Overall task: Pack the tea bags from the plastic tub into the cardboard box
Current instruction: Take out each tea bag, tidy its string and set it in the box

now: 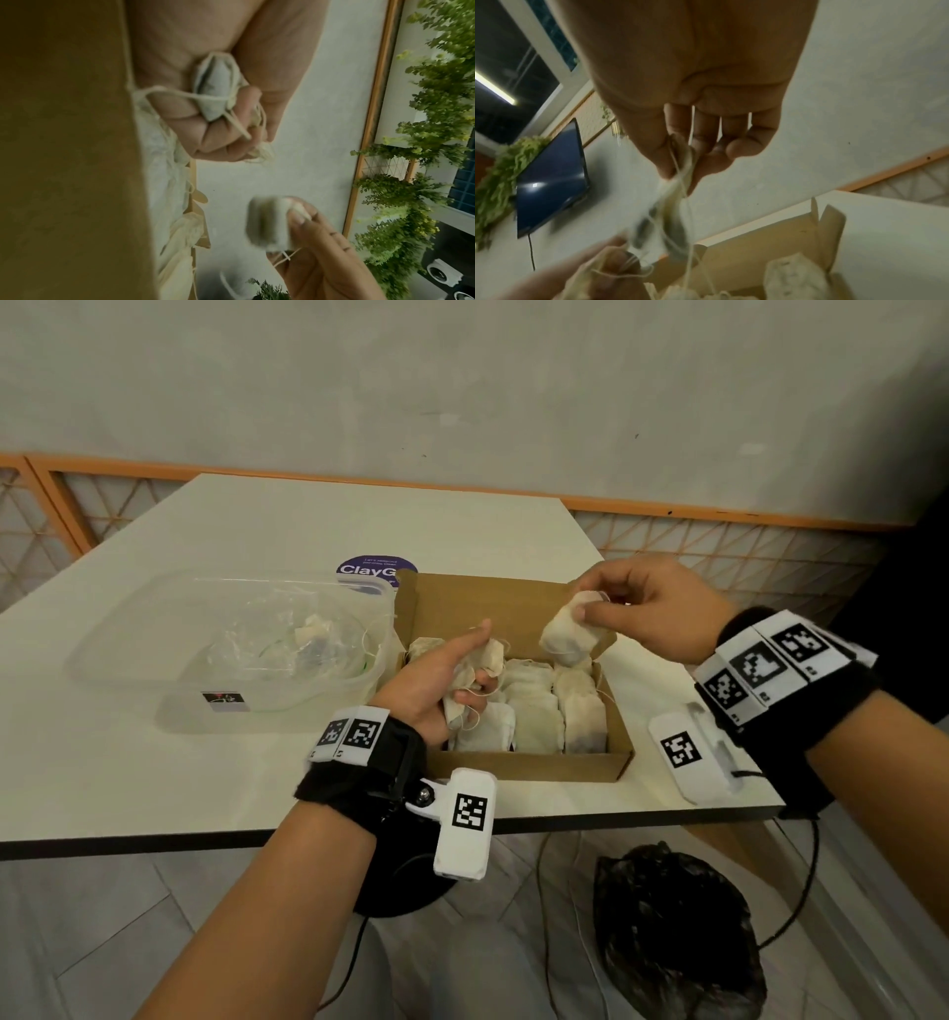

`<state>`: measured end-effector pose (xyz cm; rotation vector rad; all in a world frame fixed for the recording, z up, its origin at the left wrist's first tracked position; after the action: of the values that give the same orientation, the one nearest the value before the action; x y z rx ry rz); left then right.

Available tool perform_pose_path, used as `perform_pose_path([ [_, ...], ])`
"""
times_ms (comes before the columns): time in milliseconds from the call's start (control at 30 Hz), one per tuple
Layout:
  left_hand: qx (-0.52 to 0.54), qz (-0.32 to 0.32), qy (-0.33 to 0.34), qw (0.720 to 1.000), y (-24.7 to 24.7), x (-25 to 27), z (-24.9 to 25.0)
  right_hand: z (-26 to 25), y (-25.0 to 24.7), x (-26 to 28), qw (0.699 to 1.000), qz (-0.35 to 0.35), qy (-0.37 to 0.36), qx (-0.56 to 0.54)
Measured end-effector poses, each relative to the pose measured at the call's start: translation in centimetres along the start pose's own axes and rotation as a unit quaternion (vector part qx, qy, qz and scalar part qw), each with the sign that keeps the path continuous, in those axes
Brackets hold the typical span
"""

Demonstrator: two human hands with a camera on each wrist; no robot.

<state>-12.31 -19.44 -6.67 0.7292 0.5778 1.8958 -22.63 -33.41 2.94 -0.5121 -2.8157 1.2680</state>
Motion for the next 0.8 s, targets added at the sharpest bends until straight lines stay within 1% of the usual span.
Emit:
perform_pose_path([
  [67,-0.002,0.003,0.012,1.0,-0.1,-0.1,0.1,0.5,-0.4,-0.1,0.995,-0.037,0.042,0.077],
  [167,0.001,0.003,0.025,1.0,-0.2,-0.2,0.2,0.9,-0.4,0.2,0.984,-0.106,0.089,0.115],
  [267,0.006,0.005,0.039,0.999,-0.2,-0.2,0.3,0.8,-0.4,1.0,0.974,-0.158,0.098,0.131],
  [367,0.01,0.0,0.046,0.999,-0.2,-0.3,0.3,1.1,0.3,1.6,0.969,-0.207,0.106,0.089],
  [400,0.012,-0.002,0.047,0.999,-0.3,-0.3,0.3,1.6,0.8,1.6,0.962,-0.226,0.114,0.101],
  [467,0.015,-0.003,0.047,0.999,-0.4,-0.4,0.3,2.8,2.1,1.4,0.945,-0.255,0.128,0.159],
  [567,0.016,-0.003,0.048,0.999,-0.5,-0.5,0.3,3.9,3.6,1.0,0.938,-0.247,0.131,0.203],
  [733,0.016,0.004,0.049,0.999,-0.5,-0.5,0.3,4.1,4.0,0.7,0.935,-0.218,0.1,0.262],
  [800,0.017,0.007,0.051,0.998,-0.5,-0.5,0.3,3.9,3.8,0.9,0.941,-0.198,0.084,0.26],
])
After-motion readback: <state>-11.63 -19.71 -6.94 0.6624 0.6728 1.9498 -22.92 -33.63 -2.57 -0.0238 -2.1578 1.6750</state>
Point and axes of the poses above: each hand's wrist, its own x-axis away from the middle knuckle, its own y-axis out of the palm, z = x × y, the point moved 4 cm from there along -x, towards the middle knuckle, and after that the axes turned 5 degrees about -z, right-handed, at the moved point
